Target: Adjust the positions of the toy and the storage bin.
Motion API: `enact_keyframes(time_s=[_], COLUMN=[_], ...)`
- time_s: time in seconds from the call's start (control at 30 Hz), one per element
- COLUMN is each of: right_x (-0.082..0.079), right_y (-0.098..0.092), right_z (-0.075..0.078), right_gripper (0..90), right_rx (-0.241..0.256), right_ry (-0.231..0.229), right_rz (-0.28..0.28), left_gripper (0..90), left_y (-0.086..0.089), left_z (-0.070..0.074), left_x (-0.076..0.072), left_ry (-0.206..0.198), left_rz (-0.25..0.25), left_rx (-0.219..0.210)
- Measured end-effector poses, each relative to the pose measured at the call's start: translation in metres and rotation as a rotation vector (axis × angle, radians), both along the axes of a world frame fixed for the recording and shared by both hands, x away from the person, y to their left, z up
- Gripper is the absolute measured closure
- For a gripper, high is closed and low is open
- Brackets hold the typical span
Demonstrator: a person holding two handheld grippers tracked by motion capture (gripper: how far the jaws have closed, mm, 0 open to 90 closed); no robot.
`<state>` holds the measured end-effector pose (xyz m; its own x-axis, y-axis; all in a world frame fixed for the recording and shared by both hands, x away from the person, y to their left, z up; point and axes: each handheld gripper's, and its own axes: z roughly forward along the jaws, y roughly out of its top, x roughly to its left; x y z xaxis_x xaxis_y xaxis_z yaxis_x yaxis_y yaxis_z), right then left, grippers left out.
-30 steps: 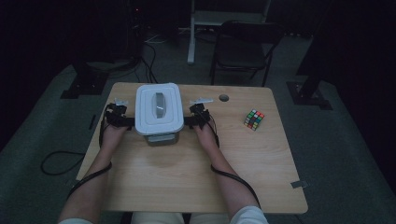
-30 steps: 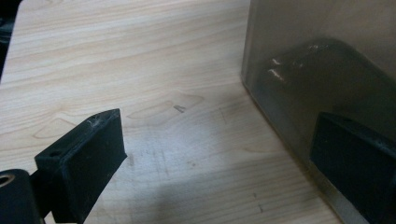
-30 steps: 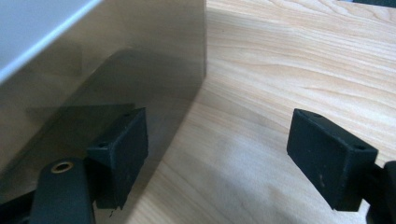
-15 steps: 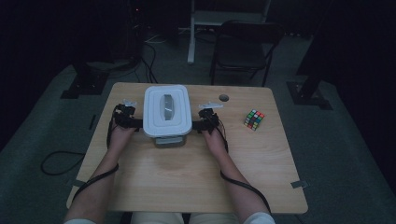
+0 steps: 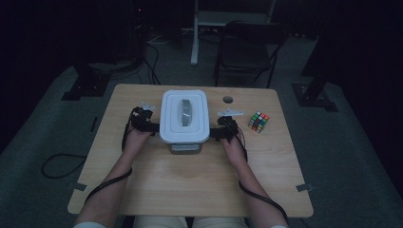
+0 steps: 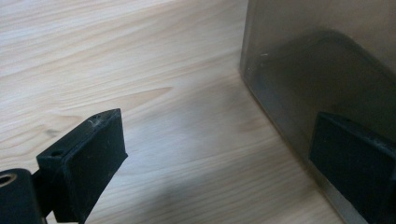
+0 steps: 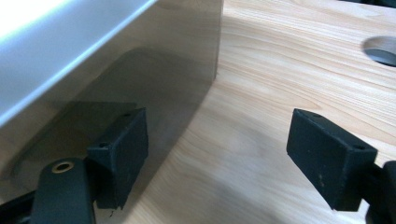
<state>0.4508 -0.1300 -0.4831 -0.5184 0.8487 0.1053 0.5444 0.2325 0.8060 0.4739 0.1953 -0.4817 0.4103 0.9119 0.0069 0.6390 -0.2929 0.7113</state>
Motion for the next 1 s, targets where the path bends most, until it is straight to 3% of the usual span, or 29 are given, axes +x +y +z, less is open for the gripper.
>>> enact_keyframes(time_s=[0.2,0.43,0.63,0.87,1.0], right_x=[-0.010,-0.024,-0.036,-0.053,-0.062], right_y=[-0.019,-0.032,-0.043,-0.048,-0.051], right_z=[-0.002,-0.001,-0.004,-0.003,-0.005], right_gripper=[20.6,20.7,20.8,21.5,21.5], right_rx=[0.026,0.010,0.046,0.039,0.054], right_ry=[0.005,0.002,0.011,0.005,0.009], right_rz=[-0.008,-0.003,0.001,0.015,0.023], left_gripper=[4.8,5.3,6.8,6.8,6.8], left_y=[-0.018,-0.032,-0.042,-0.047,-0.050], left_z=[-0.001,0.000,0.000,0.000,0.002], left_x=[-0.006,-0.015,-0.030,-0.048,-0.062], left_ry=[0.000,0.001,-0.006,0.002,-0.017], left_rz=[-0.031,-0.065,-0.097,-0.112,-0.126], left_rx=[0.025,0.040,0.066,0.072,0.098])
